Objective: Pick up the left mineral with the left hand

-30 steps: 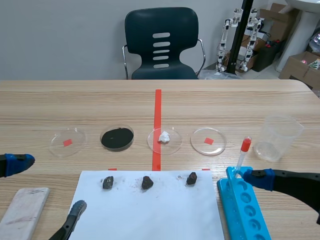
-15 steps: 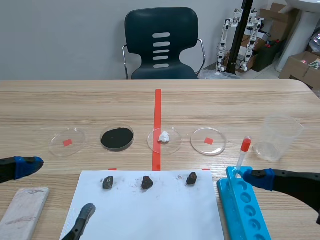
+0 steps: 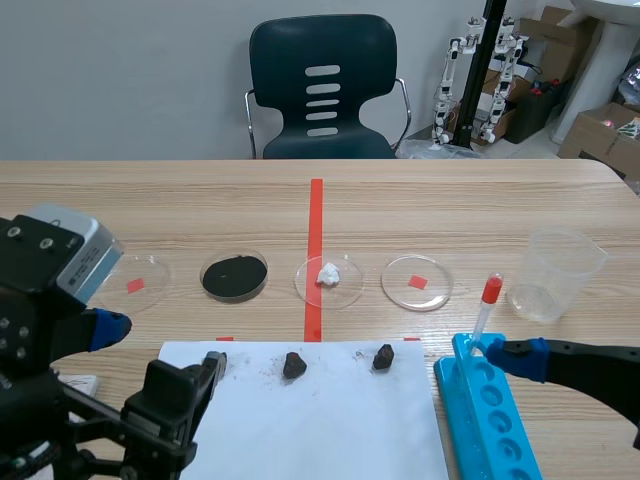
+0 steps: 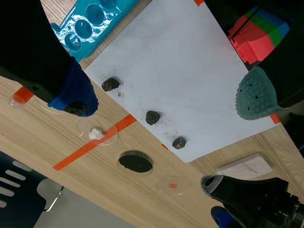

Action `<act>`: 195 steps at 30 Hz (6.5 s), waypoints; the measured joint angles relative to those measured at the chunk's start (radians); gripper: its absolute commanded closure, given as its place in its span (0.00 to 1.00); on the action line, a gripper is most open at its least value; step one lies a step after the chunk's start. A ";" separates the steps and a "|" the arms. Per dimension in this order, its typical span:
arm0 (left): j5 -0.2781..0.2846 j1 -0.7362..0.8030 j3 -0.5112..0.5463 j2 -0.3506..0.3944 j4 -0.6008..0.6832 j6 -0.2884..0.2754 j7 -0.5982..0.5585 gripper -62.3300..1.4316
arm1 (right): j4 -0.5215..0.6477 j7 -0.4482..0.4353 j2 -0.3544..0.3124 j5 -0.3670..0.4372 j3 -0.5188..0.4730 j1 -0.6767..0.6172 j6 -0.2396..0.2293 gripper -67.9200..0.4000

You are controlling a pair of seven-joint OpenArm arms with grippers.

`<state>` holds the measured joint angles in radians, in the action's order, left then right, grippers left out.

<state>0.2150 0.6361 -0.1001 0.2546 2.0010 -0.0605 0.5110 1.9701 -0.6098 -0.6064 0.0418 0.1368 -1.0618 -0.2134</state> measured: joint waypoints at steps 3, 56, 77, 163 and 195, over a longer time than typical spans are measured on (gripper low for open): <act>0.019 -0.057 -0.014 0.000 -0.005 0.043 0.084 0.13 | 0.000 0.000 0.000 0.000 0.000 0.000 0.000 0.11; 0.063 -0.829 -0.373 -0.098 -0.816 0.588 0.581 0.24 | 0.000 0.001 0.000 0.000 0.000 0.000 0.000 0.11; 0.063 -0.828 -0.373 -0.105 -0.818 0.587 0.581 0.75 | 0.000 0.001 0.000 0.000 0.000 0.000 0.000 0.11; -0.287 0.400 0.051 0.169 0.043 0.060 -0.731 0.77 | 0.000 0.001 0.000 0.000 0.000 0.000 0.000 0.11; -0.287 0.400 0.051 0.169 0.043 0.060 -0.731 0.77 | 0.000 0.001 0.000 0.000 0.000 0.000 0.000 0.11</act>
<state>-0.0719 1.0359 -0.0490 0.4232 2.0438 -0.0010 -0.2203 1.9701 -0.6090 -0.6064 0.0418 0.1368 -1.0615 -0.2134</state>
